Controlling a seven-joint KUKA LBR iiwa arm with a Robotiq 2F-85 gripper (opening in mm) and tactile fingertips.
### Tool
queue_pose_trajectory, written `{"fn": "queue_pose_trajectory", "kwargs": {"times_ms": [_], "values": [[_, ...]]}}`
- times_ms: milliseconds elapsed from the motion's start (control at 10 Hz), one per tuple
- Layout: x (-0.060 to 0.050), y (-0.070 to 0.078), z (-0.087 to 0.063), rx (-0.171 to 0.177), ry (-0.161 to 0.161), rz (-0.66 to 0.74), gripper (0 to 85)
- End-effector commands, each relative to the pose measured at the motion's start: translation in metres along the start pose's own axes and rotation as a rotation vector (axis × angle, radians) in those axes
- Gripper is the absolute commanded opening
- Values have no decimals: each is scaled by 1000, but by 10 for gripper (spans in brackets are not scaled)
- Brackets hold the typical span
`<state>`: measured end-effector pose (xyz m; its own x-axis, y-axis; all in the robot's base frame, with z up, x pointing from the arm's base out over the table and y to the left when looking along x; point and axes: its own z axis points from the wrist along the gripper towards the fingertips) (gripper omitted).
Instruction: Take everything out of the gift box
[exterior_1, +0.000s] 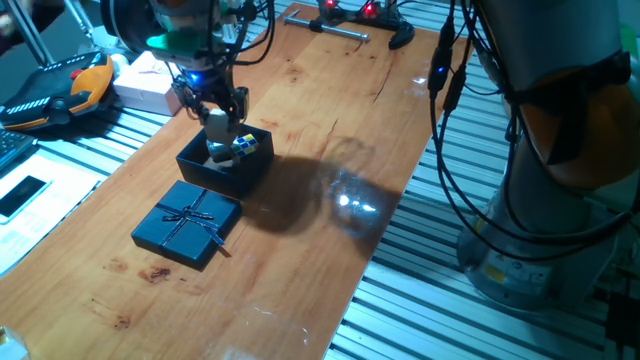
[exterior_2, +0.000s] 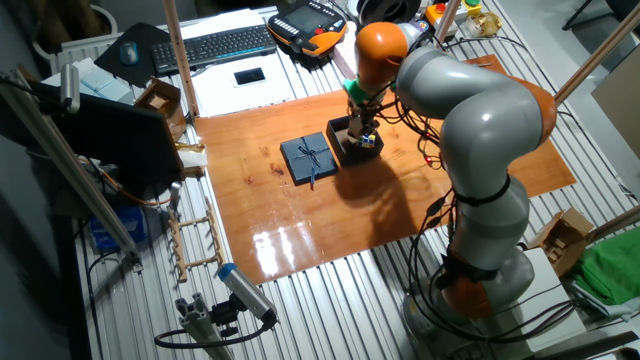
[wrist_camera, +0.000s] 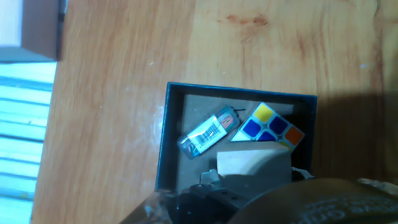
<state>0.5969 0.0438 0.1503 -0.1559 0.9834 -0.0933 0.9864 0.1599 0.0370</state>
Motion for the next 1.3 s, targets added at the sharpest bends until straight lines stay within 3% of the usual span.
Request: {"fn": "queue_pose_trajectory", "kwargs": {"times_ms": [0, 100, 400, 800, 1000, 1200], "values": [[0, 0, 0, 9, -15, -10, 10], [0, 0, 0, 2, -28, -63, 10], [-3, 1, 0, -27, -19, -128, 10], [-64, 9, 8, -36, -23, -40, 10], [-99, 6, 5, -31, -21, -13, 10], [-126, -4, 15, -46, -38, -32, 10]]}}
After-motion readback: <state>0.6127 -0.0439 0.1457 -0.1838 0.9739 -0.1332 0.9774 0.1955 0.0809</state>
